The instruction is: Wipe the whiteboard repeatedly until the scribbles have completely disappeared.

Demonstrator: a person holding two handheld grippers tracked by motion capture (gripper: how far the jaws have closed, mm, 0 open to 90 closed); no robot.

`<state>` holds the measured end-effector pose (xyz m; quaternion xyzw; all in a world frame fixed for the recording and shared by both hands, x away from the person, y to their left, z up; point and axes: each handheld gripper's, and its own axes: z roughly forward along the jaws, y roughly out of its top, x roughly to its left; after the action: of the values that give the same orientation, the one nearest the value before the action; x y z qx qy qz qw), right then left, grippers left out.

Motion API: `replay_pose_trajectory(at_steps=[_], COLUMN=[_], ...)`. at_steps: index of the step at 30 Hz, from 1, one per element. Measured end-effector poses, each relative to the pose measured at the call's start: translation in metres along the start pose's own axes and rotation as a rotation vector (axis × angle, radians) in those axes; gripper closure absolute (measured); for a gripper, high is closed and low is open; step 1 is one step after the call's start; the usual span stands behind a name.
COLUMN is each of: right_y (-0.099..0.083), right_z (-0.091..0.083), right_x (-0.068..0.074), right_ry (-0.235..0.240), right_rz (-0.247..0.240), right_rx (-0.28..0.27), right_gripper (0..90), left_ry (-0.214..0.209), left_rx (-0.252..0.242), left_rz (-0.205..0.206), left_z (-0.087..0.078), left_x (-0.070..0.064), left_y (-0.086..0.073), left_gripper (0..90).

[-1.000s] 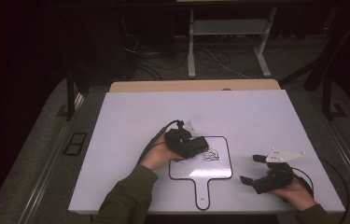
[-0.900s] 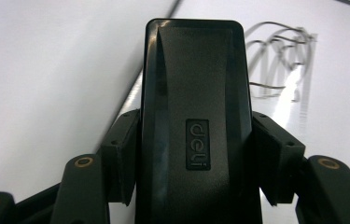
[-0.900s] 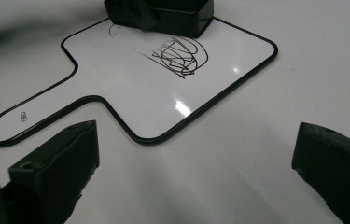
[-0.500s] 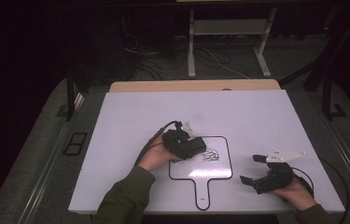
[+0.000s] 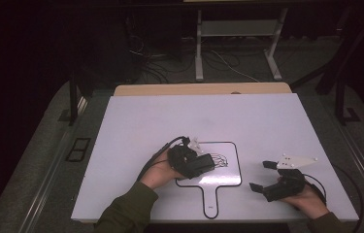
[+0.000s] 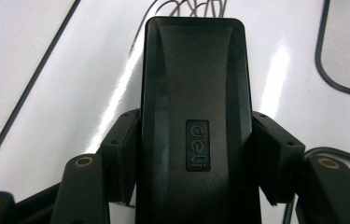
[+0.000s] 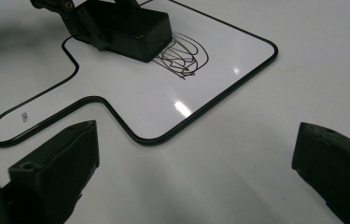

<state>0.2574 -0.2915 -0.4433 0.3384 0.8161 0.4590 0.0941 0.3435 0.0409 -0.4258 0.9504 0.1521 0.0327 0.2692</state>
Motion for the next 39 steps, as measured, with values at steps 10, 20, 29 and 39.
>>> replay_pose_trajectory(at_steps=[10, 20, 29, 39], right_y=[0.0, 0.0, 0.0, 0.0], right_z=[0.0, 0.001, 0.0, 0.0], right_x=[0.0, 0.0, -0.001, 0.0], right_ry=[0.001, 0.001, -0.001, -0.001], right_rz=[0.004, 0.004, 0.004, 0.003], right_rx=[0.003, 0.002, 0.0, -0.001], right_gripper=[0.0, 0.0, 0.0, 0.0], left_ry=[0.048, 0.083, 0.063, 0.056], left_rx=[-0.019, -0.01, 0.007, 0.007], left_rz=[-0.072, -0.1, -0.058, -0.05], left_z=[-0.004, -0.007, -0.01, -0.012], left_x=[0.033, 0.045, 0.019, 0.016], left_y=[-0.007, -0.01, -0.015, -0.019], left_gripper=[38.9, 38.9, 38.9, 38.9])
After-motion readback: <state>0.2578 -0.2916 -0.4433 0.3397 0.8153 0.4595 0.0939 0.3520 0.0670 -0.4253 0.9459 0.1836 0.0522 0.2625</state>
